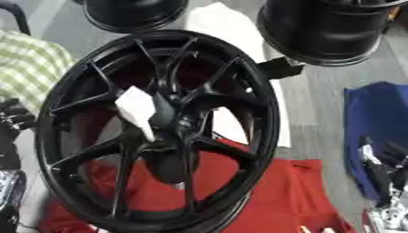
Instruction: Pull the pin out of the wheel hub.
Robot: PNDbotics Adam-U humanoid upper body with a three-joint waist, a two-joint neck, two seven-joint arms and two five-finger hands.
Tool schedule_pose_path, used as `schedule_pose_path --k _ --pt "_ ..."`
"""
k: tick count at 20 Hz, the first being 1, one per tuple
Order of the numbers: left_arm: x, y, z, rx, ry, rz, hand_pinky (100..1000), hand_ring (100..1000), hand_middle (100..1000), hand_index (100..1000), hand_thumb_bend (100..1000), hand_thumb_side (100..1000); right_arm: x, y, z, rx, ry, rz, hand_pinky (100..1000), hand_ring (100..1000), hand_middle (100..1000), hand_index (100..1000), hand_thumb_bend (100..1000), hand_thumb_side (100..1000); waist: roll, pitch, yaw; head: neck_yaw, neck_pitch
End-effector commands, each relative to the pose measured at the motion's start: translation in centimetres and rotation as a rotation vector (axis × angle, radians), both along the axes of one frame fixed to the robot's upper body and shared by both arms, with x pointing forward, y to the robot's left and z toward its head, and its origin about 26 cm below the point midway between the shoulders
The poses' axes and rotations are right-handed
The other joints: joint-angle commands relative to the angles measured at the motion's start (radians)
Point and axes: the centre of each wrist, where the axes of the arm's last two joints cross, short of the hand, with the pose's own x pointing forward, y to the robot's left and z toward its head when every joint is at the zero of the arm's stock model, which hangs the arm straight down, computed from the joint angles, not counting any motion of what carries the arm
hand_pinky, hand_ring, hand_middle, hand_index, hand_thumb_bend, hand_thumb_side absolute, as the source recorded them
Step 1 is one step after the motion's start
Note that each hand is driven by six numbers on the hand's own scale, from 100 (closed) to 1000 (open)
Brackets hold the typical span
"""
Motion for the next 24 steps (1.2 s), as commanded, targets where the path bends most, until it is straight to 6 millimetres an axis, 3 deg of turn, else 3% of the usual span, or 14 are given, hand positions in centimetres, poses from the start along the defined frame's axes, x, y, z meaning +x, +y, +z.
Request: schedule_pose_path --k 1,9,10,15,18,20,24 --pt "0.2 0.9 4.7 0.113 -0.127 -0.035 583 537 508 698 100 836 0.2 -0.6 1.2 -0.032 -0.028 -0.007 568 633 599 667 546 287 0.002 -0.011 -0.003 -0.010 -0.009" --pt "-0.5 -0.2 16.3 0.440 -0.388 -0.203 599 551 522 711 100 646 0.0 -0.7 1.3 -0.047 -0.027 -0.014 568 632 598 667 544 290 0.015 -0.002 -0.004 -0.027 0.003" --pt "-0.7 -0.4 17.5 0.490 -0.412 -0.218 607 557 528 718 100 585 0.0 -0.7 1.3 -0.049 -0.025 -0.013 568 632 598 667 545 290 0.018 -0.003 -0.006 -0.027 0.005" --pt "-3.0 -3.1 23.6 0.790 -0.565 -0.314 635 577 550 742 100 472 -0.1 -0.9 1.5 -0.063 -0.022 -0.015 568 632 598 667 544 291 0.029 -0.002 -0.010 -0.028 0.006" --pt "-4.5 -4.7 26.4 0.965 -0.610 -0.363 667 611 588 772 100 448 -0.1 -0.9 1.6 -0.069 -0.021 -0.013 568 632 598 667 544 291 0.034 -0.001 -0.013 -0.028 0.005" --pt "-5.4 -5.6 27.5 1.073 -0.627 -0.396 701 654 637 806 120 482 0.0 -1.0 1.6 -0.072 -0.020 -0.010 568 632 598 667 543 292 0.037 0.000 -0.016 -0.028 0.004" --pt "-6.8 -7.8 28.1 1.242 -0.647 -0.496 738 692 687 834 144 523 -0.1 -1.0 1.6 -0.079 -0.015 -0.005 568 632 598 667 542 293 0.040 0.002 -0.018 -0.030 -0.003"
